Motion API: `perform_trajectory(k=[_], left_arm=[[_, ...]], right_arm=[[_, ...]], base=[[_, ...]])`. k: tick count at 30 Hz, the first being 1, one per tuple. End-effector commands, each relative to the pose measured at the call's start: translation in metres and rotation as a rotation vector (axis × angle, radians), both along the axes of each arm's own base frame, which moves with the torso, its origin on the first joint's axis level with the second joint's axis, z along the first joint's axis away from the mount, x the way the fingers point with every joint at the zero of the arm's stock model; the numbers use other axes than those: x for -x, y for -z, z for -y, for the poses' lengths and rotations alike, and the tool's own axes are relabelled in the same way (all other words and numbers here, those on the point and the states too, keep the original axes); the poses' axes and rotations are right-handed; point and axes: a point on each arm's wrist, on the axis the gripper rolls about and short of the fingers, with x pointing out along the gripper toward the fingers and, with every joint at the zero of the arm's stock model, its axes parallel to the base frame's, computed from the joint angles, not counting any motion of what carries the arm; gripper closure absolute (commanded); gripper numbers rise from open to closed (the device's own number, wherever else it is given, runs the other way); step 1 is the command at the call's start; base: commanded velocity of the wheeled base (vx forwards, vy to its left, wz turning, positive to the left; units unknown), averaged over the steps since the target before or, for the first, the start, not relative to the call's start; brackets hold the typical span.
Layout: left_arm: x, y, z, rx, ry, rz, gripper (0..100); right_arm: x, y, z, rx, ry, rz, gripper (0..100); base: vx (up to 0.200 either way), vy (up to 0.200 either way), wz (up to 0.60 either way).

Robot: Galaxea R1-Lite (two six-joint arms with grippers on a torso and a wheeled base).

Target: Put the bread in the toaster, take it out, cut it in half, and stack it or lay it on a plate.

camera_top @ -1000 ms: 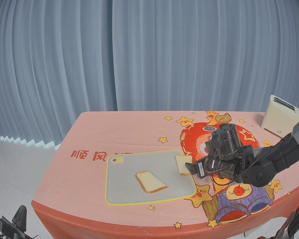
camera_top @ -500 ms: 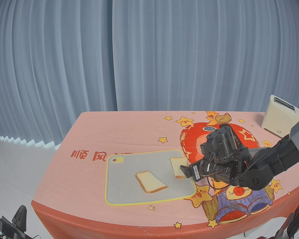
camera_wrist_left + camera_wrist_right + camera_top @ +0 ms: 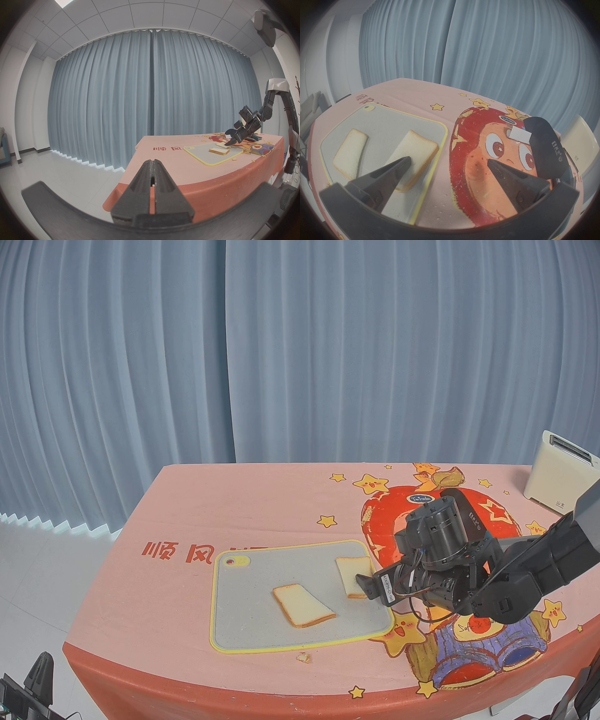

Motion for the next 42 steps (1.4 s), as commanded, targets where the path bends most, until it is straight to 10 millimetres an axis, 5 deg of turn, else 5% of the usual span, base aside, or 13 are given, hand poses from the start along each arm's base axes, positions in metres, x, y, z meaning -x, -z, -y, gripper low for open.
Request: perform_trajectory(k=[1,4,5,18,32,42], left_arm=[[0.0,0.005,0.0,0.0,-0.001,-0.001,100],[0.0,0.005,0.0,0.0,-0.001,-0.001,100],[0.0,0.005,0.0,0.0,-0.001,-0.001,100],[0.0,0.005,0.0,0.0,-0.001,-0.001,100],[0.0,0.005,0.0,0.0,0.0,-0.001,100],[0.0,0.005,0.0,0.0,0.0,-0.001,100]], right_arm=[[0.0,0.001,0.0,0.003,0.001,-0.002,0],[-0.001,0.004,-0.001,0.011,0.005,-0.005,0],[-0.001,0.004,-0.001,0.011,0.005,-0.005,100],[0.001,0.003,-0.005,-0.004,-0.008,0.003,100],[0.013,-0.032,0.005,-0.083,-0.009,0.079,100],[0.071,-0.051,0.035,-0.134,-0.028,0.103,100]], base=[[0.0,0.0,0.0],[0.0,0.0,0.0],[0.0,0.0,0.0],[0.0,0.0,0.0],[0.0,0.0,0.0],[0.0,0.0,0.0]])
